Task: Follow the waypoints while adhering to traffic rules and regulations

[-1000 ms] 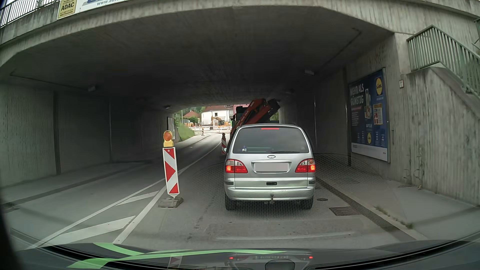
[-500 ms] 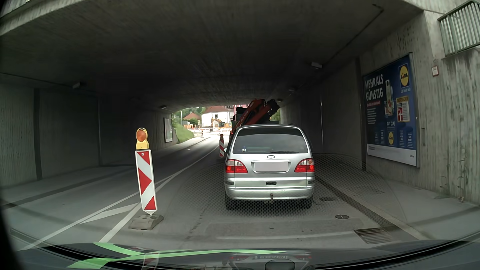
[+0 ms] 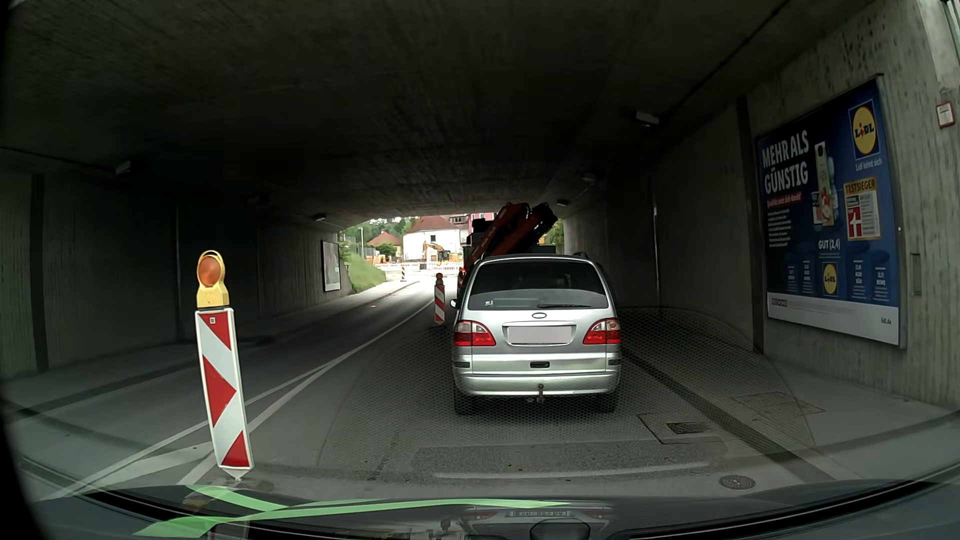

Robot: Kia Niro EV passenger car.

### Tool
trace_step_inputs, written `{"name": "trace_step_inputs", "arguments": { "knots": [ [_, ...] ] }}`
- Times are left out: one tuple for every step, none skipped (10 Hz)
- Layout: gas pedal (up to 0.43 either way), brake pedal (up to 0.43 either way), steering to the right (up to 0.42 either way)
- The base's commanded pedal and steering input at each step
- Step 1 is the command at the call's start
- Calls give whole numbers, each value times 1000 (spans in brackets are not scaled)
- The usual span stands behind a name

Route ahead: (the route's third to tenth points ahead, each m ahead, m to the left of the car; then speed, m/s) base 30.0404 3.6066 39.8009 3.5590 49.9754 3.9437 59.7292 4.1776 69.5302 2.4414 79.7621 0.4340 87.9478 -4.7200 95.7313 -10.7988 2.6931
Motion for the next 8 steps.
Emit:
{"name": "trace_step_inputs", "arguments": {
  "knots": [
    [0,152,-11],
    [0,128,-11],
    [0,122,-12],
    [0,116,-11],
    [0,104,-12],
    [0,79,-11],
    [0,67,-11],
    [0,61,-12]
  ]
}}
